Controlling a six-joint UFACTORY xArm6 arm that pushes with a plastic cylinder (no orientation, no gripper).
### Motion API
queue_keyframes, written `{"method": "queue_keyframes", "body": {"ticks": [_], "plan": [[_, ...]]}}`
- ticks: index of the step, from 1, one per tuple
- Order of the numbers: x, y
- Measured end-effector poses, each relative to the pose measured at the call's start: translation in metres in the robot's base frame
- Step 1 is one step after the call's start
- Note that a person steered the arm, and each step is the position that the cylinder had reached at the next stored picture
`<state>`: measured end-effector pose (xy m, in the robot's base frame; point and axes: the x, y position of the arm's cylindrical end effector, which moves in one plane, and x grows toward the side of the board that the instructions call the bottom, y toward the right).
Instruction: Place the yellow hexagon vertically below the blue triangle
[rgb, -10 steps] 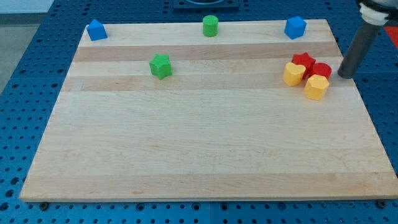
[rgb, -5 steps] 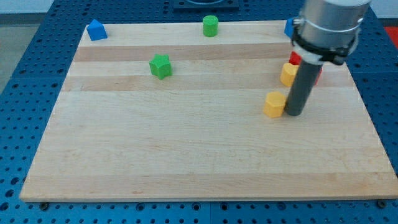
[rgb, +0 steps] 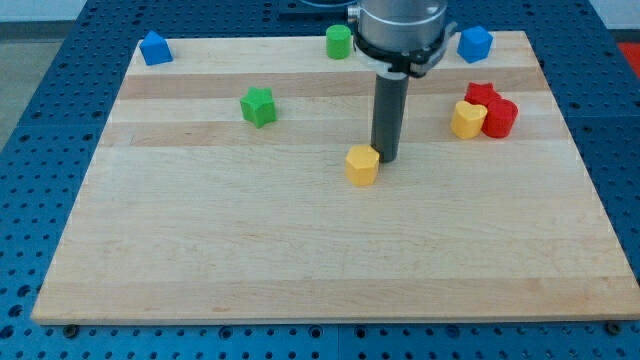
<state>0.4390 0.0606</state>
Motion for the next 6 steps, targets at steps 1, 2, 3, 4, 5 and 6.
{"method": "queue_keyframes", "body": {"ticks": [1,2,3,4,5,6], "plan": [[0.012,-0.015],[0.012,-0.041],[0.012,-0.08],[0.015,-0.075],[0.054,-0.031],[0.075,-0.049]]}}
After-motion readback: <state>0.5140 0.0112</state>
